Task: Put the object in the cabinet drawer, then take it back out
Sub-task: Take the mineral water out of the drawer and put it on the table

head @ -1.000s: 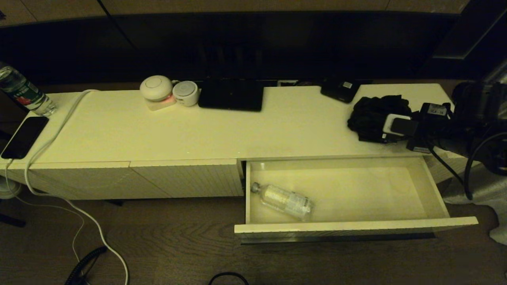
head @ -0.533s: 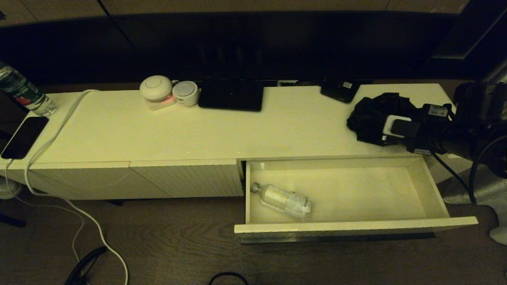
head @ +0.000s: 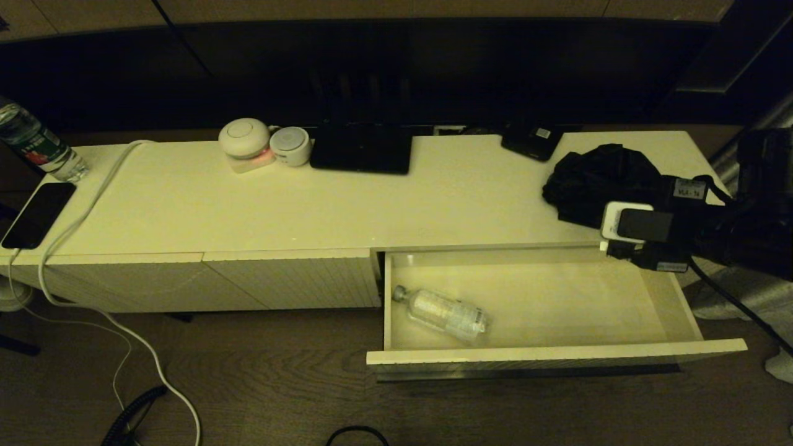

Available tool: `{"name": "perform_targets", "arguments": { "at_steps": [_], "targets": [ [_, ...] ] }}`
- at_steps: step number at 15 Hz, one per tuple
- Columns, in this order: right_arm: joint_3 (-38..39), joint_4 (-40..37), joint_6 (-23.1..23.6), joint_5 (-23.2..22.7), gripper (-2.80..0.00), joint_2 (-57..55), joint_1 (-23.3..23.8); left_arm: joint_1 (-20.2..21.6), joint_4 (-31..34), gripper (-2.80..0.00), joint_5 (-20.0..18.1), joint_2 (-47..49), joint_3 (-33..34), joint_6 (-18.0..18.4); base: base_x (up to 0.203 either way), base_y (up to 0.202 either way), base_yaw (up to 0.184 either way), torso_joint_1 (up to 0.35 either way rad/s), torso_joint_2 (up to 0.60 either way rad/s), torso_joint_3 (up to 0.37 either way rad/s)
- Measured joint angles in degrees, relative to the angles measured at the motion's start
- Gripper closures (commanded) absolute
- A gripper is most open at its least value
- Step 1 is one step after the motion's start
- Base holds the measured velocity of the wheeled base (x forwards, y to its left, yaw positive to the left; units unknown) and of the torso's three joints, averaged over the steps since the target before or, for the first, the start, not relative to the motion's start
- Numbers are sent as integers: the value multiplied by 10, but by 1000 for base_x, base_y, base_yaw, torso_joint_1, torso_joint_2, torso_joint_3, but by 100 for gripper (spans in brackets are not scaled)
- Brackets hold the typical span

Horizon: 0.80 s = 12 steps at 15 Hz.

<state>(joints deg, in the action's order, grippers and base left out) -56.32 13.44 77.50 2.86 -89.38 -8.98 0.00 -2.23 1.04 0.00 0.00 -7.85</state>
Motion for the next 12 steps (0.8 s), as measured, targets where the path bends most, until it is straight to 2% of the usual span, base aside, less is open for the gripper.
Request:
{"name": "perform_targets", "arguments": {
  "at_steps": [3,6,12],
  "targets": [
    [1,-119,-43,-2,-280,16,-30,0,0,0,0,0,0,0,0,0,0,0,0,0],
    [-27,-213,-64,-10,-280,1,-53,0,0,0,0,0,0,0,0,0,0,0,0,0],
    [-84,-230,-108,-20,-280,-88,-84,0,0,0,0,0,0,0,0,0,0,0,0,0]
  ]
}}
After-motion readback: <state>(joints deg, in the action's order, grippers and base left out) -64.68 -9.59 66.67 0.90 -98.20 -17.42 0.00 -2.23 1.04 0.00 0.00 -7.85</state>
